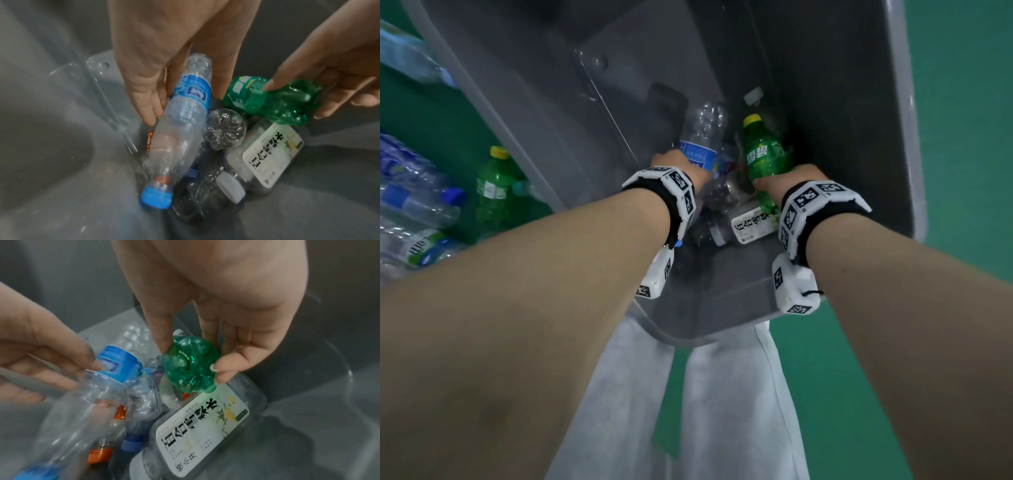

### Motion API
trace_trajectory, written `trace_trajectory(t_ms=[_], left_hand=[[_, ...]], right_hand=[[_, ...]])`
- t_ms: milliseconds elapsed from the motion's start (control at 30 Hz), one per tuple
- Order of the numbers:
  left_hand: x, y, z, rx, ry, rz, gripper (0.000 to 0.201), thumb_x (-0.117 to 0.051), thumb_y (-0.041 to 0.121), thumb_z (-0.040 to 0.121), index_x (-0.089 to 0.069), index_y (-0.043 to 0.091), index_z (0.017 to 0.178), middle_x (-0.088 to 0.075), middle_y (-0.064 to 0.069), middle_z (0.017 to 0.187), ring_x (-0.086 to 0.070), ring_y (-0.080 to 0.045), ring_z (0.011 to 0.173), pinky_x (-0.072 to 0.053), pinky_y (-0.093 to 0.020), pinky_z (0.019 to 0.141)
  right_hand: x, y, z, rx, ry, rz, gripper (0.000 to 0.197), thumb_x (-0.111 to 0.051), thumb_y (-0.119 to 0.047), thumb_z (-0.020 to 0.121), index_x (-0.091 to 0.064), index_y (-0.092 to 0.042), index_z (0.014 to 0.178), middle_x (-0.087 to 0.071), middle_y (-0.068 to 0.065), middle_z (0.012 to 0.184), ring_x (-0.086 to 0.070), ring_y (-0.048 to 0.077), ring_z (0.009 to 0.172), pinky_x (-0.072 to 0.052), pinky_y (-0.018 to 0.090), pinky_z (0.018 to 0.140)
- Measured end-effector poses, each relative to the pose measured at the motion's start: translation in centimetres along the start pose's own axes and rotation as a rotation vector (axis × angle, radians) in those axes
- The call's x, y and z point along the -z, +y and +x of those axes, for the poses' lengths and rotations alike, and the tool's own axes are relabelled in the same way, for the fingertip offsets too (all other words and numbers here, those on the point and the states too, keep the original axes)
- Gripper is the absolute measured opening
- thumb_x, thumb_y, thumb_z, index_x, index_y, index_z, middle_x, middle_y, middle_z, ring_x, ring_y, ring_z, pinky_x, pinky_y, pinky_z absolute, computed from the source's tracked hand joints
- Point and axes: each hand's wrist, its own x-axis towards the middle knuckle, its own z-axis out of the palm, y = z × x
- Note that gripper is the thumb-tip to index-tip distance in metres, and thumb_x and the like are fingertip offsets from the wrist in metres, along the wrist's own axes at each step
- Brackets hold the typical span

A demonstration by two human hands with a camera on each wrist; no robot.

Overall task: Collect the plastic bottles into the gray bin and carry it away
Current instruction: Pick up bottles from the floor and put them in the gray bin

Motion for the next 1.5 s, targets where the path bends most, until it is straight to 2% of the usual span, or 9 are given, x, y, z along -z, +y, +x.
trace_trajectory(t_ms=[133,267,433,600,700,900,1067,1300,1500], left_hand=[[-0.9,0.2,-1.4,-0.012,0.019,0.100,0.021,-0.054,0.026,0.090,-0.059,0.010,0.079,-0.063,-0.012,0.092,-0.064,-0.029,0.095,-0.043,-0.030,0.071],[-0.8,0.0,-2.7,-0.016,0.042,0.075,0.025,-0.054,0.023,0.087,-0.065,0.004,0.100,-0.064,-0.012,0.100,-0.063,-0.029,0.092,-0.041,-0.027,0.067],[-0.1,0.5,-5.6,0.012,0.079,-0.153,0.027,-0.055,0.021,0.084,-0.067,0.007,0.103,-0.068,-0.013,0.103,-0.067,-0.029,0.092,-0.056,-0.033,0.083],[0.7,0.4,-8.6,-0.009,0.144,-0.277,0.026,-0.054,0.021,0.084,-0.066,0.006,0.101,-0.066,-0.014,0.103,-0.062,-0.029,0.094,-0.045,-0.028,0.069],[1.1,-0.6,-10.3,-0.054,0.213,-0.425,0.023,-0.053,0.017,0.087,-0.068,0.004,0.098,-0.068,-0.014,0.103,-0.062,-0.031,0.097,-0.051,-0.032,0.083],[3.2,-7.9,-12.3,-0.042,0.384,-0.610,0.017,-0.054,0.012,0.090,-0.070,0.006,0.094,-0.070,-0.008,0.102,-0.064,-0.023,0.095,-0.044,-0.025,0.081],[4.2,-16.1,-12.4,0.121,0.414,-0.704,0.019,-0.054,0.018,0.090,-0.069,0.010,0.098,-0.070,-0.006,0.104,-0.062,-0.024,0.100,-0.048,-0.031,0.089],[5.6,-25.8,-10.2,0.326,0.299,-0.909,0.024,-0.052,0.019,0.089,-0.068,0.004,0.098,-0.069,-0.013,0.101,-0.063,-0.030,0.098,-0.051,-0.038,0.087],[7.0,-32.4,-6.7,0.356,0.166,-0.898,0.026,-0.051,0.022,0.089,-0.070,0.008,0.099,-0.070,-0.010,0.103,-0.064,-0.028,0.097,-0.051,-0.031,0.085]], right_hand=[[-0.2,0.7,-0.3,-0.037,-0.015,0.063,0.012,-0.056,-0.032,0.091,-0.057,-0.024,0.100,-0.052,-0.001,0.102,-0.048,0.012,0.072,-0.030,0.021,0.048],[0.2,0.3,-2.1,-0.005,0.060,-0.074,0.021,-0.051,-0.028,0.089,-0.056,-0.009,0.084,-0.054,0.004,0.071,-0.052,0.023,0.067,-0.027,0.025,0.046],[0.9,-0.7,-5.4,0.018,0.058,-0.102,0.023,-0.052,-0.031,0.090,-0.053,-0.008,0.086,-0.054,0.008,0.083,-0.049,0.023,0.063,-0.031,0.024,0.053],[0.5,-2.1,-9.3,0.103,0.056,-0.169,0.032,-0.051,-0.034,0.090,-0.063,-0.004,0.097,-0.061,0.012,0.091,-0.053,0.026,0.070,-0.037,0.026,0.061],[0.3,-3.5,-11.3,0.140,0.049,-0.193,0.026,-0.051,-0.030,0.090,-0.064,-0.008,0.094,-0.060,0.010,0.089,-0.052,0.024,0.066,-0.035,0.023,0.055],[-5.2,-7.2,-15.5,0.294,-0.110,-0.086,0.018,-0.054,-0.030,0.081,-0.060,-0.023,0.067,-0.072,0.012,0.097,-0.067,0.032,0.093,-0.055,0.042,0.087],[-11.4,-9.9,-18.8,0.367,-0.242,0.035,0.019,-0.053,-0.018,0.091,-0.060,-0.021,0.073,-0.070,0.009,0.082,-0.061,0.019,0.064,-0.047,0.025,0.058],[-20.7,-13.7,-21.0,0.397,-0.250,-0.175,0.020,-0.052,-0.023,0.088,-0.060,-0.026,0.070,-0.074,0.003,0.088,-0.069,0.026,0.085,-0.056,0.039,0.084],[-27.0,-16.4,-17.8,0.325,-0.199,-0.282,0.012,-0.053,-0.029,0.076,-0.060,-0.024,0.067,-0.074,0.002,0.080,-0.070,0.030,0.086,-0.055,0.045,0.087]])
